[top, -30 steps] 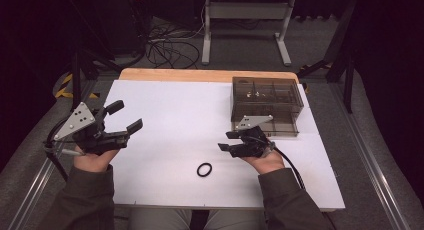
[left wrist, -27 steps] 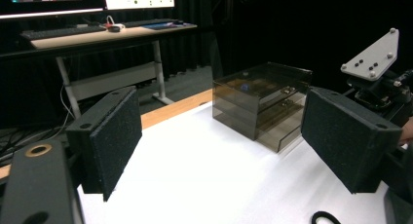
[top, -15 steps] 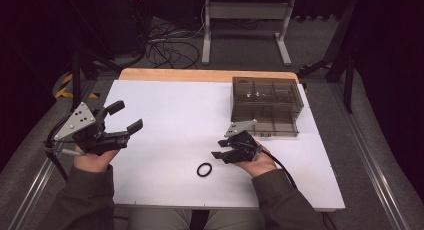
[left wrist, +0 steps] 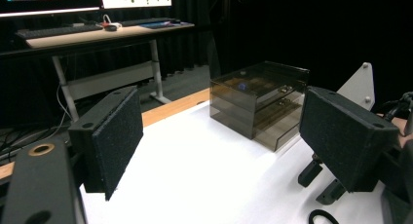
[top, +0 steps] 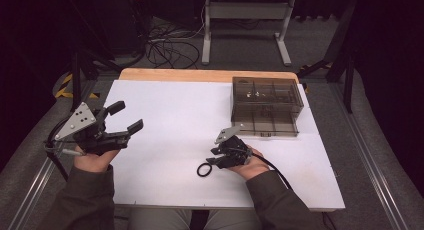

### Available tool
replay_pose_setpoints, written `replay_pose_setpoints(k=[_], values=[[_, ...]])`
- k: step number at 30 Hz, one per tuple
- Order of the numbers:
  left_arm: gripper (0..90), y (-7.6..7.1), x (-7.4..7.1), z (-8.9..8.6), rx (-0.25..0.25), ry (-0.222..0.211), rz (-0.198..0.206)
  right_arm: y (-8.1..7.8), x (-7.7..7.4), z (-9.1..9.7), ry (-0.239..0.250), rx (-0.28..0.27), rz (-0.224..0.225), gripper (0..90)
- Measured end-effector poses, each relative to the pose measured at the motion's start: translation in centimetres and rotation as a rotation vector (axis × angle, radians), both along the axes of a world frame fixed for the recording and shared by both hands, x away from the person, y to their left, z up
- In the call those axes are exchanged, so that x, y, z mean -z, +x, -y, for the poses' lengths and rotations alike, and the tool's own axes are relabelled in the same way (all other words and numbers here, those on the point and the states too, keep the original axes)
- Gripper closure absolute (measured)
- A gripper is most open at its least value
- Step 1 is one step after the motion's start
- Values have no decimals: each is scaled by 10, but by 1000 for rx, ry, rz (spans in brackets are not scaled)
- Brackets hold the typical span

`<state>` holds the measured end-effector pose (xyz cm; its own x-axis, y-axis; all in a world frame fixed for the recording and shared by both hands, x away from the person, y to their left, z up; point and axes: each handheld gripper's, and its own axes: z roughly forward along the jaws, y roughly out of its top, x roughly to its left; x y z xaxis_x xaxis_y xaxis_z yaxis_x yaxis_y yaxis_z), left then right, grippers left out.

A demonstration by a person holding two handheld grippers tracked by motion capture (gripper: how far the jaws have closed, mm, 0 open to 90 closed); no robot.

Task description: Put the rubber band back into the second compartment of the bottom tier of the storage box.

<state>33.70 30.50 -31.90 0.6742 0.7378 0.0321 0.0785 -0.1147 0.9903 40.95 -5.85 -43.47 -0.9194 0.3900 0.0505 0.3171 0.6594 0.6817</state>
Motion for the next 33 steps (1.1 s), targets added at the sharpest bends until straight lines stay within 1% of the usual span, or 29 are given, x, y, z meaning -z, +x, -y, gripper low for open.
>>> replay_pose_setpoints(k=[1,3,5,9,13,14,15,16,19,20,21,23,28,33], values=[[170,0,0,0,0,0,0,0,2,-2,-10,-10,0,600],[170,0,0,0,3,1,-1,-1,3,-5,-21,-13,4,609],[171,0,0,0,3,1,-1,-1,5,-7,-45,-16,10,621],[171,0,0,1,4,0,-4,-2,7,-10,-53,-25,7,640],[171,0,0,1,5,2,-3,-3,9,-14,-65,-33,14,680],[172,0,0,1,5,2,-3,-4,11,-16,-91,-38,30,713],[172,0,0,0,3,1,-1,-5,12,-17,-106,-40,37,715],[172,0,0,0,3,1,-1,-6,12,-18,-103,-43,45,730],[172,0,1,0,4,0,-3,-6,12,-18,-105,-46,44,750],[172,0,1,0,5,0,-3,-6,12,-19,-103,-48,40,790],[172,0,1,0,5,0,-4,-6,12,-19,-103,-48,40,790],[172,1,1,1,6,4,-5,-6,12,-19,-100,-54,38,850],[172,1,2,1,5,6,-9,-6,12,-19,-95,-57,31,867],[172,2,2,1,7,1,-6,-5,8,-15,-66,-25,53,871]])
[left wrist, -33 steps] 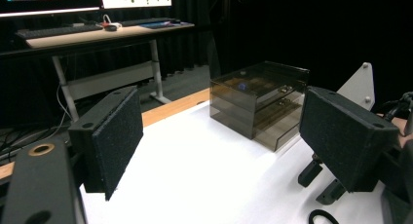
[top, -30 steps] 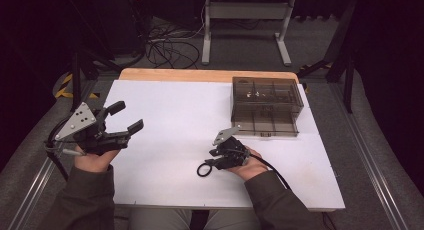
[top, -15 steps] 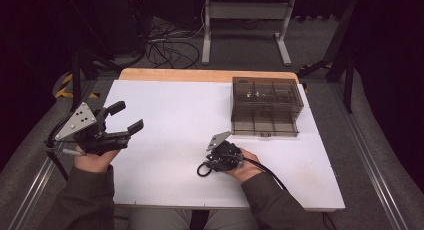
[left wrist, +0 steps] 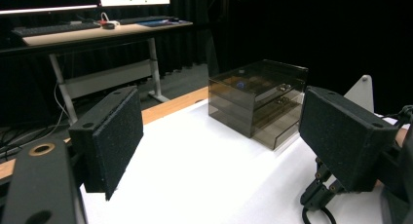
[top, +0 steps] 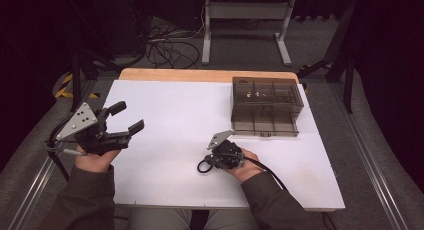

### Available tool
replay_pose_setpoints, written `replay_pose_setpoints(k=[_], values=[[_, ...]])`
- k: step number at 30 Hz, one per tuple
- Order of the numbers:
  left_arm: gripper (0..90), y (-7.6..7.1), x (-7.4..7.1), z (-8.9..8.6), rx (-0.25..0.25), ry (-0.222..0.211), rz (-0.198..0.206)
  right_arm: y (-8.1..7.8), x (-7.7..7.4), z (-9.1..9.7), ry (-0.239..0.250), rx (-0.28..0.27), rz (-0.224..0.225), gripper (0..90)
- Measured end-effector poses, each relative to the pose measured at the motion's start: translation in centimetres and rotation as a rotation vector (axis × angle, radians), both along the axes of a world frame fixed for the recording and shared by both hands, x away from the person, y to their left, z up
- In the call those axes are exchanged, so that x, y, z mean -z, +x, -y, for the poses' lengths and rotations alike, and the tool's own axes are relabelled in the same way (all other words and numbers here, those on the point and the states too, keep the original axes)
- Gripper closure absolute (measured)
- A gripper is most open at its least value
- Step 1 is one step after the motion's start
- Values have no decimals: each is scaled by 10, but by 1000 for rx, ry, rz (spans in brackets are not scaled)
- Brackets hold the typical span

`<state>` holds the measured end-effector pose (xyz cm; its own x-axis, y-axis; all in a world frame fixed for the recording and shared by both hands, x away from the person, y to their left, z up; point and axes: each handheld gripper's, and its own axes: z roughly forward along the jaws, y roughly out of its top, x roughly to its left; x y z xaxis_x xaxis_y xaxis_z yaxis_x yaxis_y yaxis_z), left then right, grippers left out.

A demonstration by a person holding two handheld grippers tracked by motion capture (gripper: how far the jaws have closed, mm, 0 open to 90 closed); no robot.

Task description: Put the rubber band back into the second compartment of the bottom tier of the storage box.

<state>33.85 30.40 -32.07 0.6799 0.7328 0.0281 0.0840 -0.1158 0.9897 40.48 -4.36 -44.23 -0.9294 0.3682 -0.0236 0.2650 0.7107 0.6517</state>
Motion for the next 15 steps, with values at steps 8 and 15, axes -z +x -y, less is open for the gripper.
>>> replay_pose_setpoints(k=[8,15], values=[[172,0,0,0,0,3,-2,4,-6,9,37,69,21,871],[172,0,0,1,2,3,-3,7,-13,20,85,134,52,872]])
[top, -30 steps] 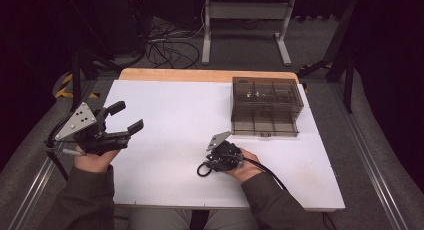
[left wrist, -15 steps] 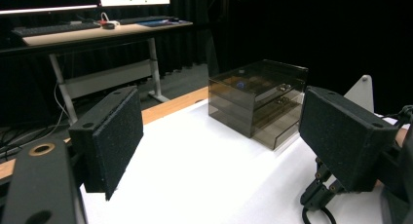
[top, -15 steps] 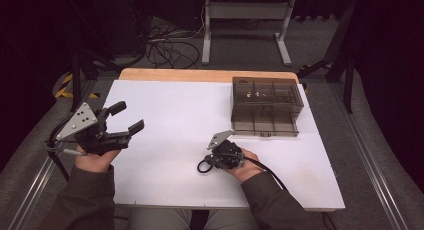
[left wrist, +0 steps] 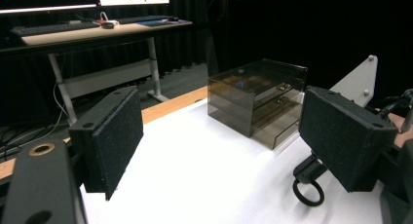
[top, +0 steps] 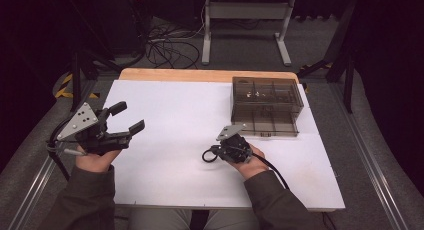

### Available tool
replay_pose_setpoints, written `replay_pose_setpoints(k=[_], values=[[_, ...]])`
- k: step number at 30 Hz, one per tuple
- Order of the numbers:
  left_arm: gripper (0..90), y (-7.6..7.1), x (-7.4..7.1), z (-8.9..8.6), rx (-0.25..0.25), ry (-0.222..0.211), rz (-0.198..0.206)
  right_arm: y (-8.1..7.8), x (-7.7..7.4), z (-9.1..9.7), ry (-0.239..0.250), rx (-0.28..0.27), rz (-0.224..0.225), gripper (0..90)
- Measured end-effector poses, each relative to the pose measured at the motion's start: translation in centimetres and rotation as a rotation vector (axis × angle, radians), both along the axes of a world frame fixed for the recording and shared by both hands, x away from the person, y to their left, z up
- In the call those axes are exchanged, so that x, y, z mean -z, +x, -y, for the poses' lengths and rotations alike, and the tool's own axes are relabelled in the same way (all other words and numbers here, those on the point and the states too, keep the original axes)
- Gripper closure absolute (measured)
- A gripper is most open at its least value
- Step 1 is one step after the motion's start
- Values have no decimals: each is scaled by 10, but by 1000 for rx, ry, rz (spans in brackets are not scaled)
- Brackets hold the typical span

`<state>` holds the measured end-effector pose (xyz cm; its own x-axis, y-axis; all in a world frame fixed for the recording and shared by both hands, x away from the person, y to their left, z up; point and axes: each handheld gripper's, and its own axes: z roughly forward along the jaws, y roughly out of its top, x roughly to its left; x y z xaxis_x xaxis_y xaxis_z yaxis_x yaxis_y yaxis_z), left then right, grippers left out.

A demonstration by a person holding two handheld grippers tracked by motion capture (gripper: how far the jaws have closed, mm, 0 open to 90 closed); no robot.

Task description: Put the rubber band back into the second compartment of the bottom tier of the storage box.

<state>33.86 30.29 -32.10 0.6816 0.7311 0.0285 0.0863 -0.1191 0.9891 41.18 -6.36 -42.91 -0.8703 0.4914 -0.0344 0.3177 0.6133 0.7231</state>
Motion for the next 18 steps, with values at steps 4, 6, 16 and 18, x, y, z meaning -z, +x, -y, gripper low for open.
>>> replay_pose_setpoints(k=[4,6,16,18], values=[[172,0,0,0,-1,0,0,2,-3,5,15,24,7,872],[172,0,0,1,-1,-2,-2,3,-4,8,21,34,13,872],[172,0,1,2,0,0,-1,6,-10,21,49,111,62,873],[171,0,1,2,-1,6,-2,7,-11,23,51,120,68,872]])
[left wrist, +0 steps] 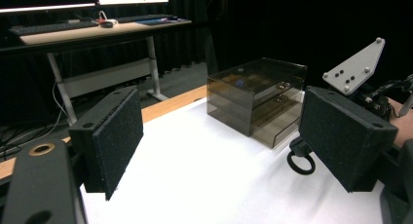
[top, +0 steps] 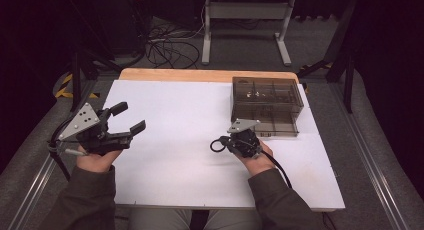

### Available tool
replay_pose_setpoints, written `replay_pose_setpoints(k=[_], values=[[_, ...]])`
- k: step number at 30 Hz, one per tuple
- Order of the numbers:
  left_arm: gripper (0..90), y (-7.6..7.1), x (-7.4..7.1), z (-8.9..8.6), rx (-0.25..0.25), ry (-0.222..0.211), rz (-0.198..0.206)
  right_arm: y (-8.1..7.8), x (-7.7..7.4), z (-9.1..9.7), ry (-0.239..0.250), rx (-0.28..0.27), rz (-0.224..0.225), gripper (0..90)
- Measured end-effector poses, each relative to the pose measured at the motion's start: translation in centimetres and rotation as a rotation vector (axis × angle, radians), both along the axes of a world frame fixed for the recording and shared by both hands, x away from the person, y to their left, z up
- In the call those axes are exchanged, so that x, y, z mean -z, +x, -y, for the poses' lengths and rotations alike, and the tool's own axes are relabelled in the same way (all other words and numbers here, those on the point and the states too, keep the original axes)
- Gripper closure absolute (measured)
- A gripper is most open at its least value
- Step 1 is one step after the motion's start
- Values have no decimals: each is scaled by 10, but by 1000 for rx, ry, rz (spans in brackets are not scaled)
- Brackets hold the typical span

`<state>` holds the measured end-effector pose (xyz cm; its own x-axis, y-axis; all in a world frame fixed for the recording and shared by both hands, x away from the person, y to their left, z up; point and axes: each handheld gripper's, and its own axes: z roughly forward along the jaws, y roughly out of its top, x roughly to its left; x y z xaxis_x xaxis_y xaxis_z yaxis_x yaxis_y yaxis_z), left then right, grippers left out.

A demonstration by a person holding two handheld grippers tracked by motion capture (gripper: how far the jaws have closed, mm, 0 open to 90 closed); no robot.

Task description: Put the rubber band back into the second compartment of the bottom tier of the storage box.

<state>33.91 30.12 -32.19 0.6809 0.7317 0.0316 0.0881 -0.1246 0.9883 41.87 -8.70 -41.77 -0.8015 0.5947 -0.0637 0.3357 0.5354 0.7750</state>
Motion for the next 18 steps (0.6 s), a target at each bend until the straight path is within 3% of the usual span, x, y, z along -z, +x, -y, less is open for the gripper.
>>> replay_pose_setpoints(k=[18], values=[[170,0,1,2,2,0,-1,8,-4,22,50,122,37,873]])
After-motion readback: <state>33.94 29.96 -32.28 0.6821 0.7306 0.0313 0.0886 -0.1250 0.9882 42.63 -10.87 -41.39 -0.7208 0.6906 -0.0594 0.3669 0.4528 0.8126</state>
